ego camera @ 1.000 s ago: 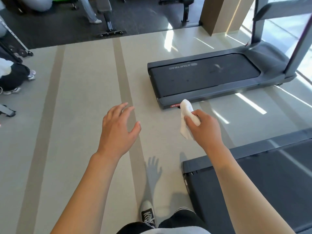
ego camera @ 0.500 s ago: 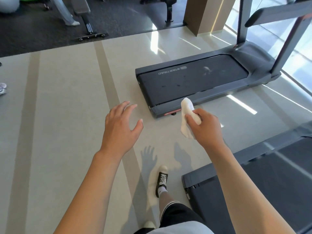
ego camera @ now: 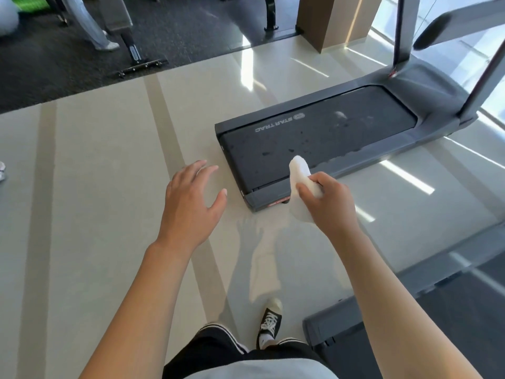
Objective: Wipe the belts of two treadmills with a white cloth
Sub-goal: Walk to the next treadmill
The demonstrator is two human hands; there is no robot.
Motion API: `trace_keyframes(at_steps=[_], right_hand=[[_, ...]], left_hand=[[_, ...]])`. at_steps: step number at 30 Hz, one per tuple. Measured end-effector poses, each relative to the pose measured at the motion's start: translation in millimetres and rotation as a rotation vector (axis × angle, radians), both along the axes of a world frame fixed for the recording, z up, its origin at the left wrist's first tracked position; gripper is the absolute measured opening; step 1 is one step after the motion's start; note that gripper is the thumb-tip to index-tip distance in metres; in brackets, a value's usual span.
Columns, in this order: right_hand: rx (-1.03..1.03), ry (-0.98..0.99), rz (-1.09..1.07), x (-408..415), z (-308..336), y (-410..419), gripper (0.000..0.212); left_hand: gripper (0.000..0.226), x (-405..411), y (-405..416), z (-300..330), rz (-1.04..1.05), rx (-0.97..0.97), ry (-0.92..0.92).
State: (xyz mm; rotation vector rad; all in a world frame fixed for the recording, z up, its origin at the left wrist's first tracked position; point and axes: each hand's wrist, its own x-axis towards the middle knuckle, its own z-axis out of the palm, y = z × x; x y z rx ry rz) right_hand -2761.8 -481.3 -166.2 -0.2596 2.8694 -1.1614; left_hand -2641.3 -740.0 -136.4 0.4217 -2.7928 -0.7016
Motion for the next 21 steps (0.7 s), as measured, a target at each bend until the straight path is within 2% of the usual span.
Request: trace_keyframes(at_steps=[12,21], right_hand=[[0.017,-0.004,-0.038,-114,-1,-66,0.021],[0.083,-0.018,-0.059,-220,-3,-154,0.019]], left_hand=[[0.053,-136,-77,-14,-0.045,0.021,0.055],[0.056,-269,-177,-37,-0.111,0.095,0.110]])
